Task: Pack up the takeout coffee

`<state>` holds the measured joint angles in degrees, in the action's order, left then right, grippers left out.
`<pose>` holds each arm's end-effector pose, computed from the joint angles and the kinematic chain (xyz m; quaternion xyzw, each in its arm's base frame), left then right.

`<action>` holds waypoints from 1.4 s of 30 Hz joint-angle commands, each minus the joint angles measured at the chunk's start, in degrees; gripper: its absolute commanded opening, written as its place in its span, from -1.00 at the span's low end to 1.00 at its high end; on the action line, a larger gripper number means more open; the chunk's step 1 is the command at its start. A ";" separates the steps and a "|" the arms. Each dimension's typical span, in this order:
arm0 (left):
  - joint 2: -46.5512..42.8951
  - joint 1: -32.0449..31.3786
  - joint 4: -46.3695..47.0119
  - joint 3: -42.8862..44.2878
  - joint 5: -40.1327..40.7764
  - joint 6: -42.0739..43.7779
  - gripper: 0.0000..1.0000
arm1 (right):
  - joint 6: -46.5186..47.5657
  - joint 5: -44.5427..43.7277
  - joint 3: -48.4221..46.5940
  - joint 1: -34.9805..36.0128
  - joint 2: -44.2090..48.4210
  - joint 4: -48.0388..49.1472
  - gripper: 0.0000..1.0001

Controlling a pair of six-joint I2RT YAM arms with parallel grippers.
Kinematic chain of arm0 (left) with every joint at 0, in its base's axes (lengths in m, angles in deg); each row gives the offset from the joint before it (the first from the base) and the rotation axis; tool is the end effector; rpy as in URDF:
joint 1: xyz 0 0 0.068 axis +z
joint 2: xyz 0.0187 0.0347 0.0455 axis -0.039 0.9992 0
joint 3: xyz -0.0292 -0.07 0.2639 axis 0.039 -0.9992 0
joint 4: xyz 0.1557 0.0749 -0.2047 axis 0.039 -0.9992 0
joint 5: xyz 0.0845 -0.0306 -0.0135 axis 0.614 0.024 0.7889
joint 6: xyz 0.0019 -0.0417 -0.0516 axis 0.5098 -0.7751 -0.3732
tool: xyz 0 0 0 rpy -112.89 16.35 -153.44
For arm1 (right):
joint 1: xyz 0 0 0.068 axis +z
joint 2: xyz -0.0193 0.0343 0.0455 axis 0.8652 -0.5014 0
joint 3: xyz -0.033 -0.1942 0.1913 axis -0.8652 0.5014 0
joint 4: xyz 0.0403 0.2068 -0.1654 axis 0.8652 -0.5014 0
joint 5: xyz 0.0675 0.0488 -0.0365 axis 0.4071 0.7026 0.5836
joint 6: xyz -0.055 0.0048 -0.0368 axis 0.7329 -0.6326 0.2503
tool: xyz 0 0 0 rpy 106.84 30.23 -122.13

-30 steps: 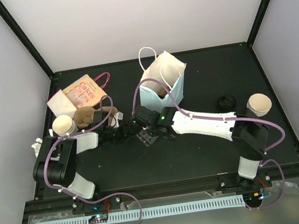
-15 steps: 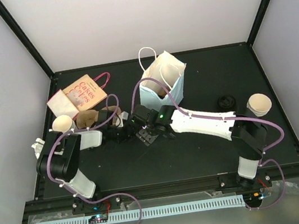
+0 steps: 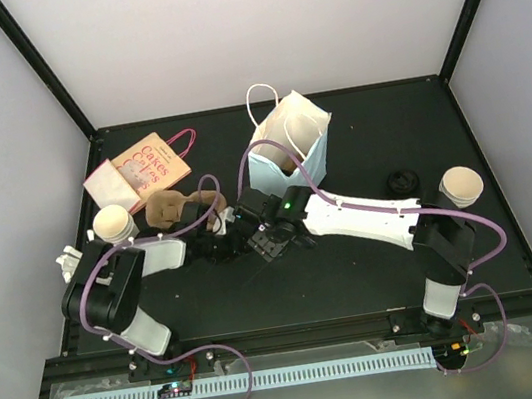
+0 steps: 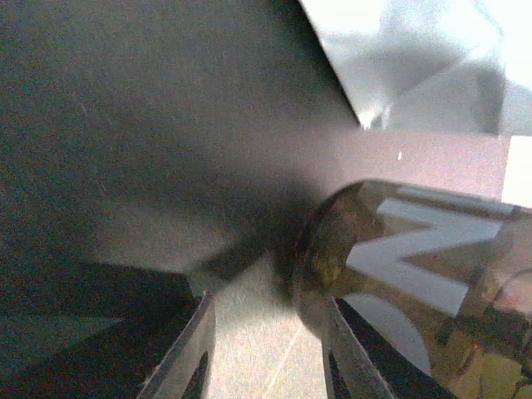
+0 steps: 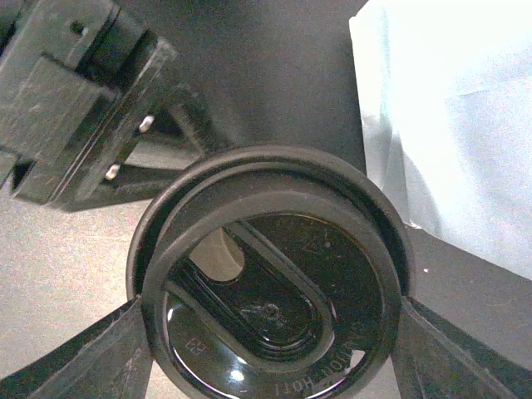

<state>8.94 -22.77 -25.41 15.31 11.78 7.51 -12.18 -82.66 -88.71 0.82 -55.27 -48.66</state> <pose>0.2424 -0.1275 0.0979 0.0004 0.9040 -0.4186 0.0871 0.1910 0.3209 0.2281 -0.3423 0.9183 0.0418 0.1946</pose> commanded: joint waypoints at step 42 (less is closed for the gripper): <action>-13.39 -3.46 -11.67 4.62 3.10 1.74 -0.25 | -3.39 -0.07 3.56 -7.16 0.62 -2.22 0.50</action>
<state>-5.20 -25.96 -38.87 18.13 16.30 8.51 -14.82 -82.81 -87.42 -4.97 -54.92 -48.53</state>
